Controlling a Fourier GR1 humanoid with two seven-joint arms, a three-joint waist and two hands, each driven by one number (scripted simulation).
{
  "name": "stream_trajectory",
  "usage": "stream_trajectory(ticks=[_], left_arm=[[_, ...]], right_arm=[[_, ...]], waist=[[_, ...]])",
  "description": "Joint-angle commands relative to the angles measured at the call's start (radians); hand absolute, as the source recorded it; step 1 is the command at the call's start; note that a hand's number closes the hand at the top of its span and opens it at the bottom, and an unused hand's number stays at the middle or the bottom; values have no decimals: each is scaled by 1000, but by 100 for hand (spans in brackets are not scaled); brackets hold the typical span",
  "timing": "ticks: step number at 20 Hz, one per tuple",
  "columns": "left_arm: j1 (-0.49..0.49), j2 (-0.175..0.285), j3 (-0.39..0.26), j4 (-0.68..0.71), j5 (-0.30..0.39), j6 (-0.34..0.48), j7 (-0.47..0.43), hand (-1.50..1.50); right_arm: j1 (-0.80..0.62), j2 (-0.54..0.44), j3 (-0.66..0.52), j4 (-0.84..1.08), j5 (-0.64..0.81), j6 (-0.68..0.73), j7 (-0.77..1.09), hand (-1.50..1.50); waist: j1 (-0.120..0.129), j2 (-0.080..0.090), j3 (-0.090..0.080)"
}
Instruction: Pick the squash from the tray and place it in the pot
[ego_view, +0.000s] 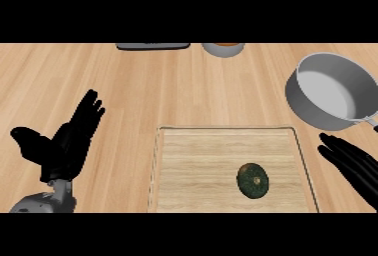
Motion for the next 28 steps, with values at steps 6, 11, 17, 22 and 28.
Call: stream_trajectory(ticks=[6, 11, 17, 22, 28], left_arm=[[-52, -20, 5, 41, -11, -24, -4, 0], [-118, -51, -21, 14, -61, 23, 91, 0], [-1, -69, -23, -39, -62, -4, 37, 0], [-8, -77, -4, -16, -59, -33, 17, 0], [-16, -57, 51, -24, -39, -77, 30, 0]], right_arm=[[-121, -24, 64, -145, -36, 192, 488, -150], [-279, 91, 151, -110, -35, 268, 659, -150], [-243, 171, 240, -33, 74, 352, 687, -150], [-201, 221, 255, 19, 180, 395, 667, -150], [-190, 410, 379, 25, 375, 356, 715, -150]], waist=[[36, 10, 2], [38, 9, 3], [33, 7, 4], [30, 7, 4], [31, 7, 4]])
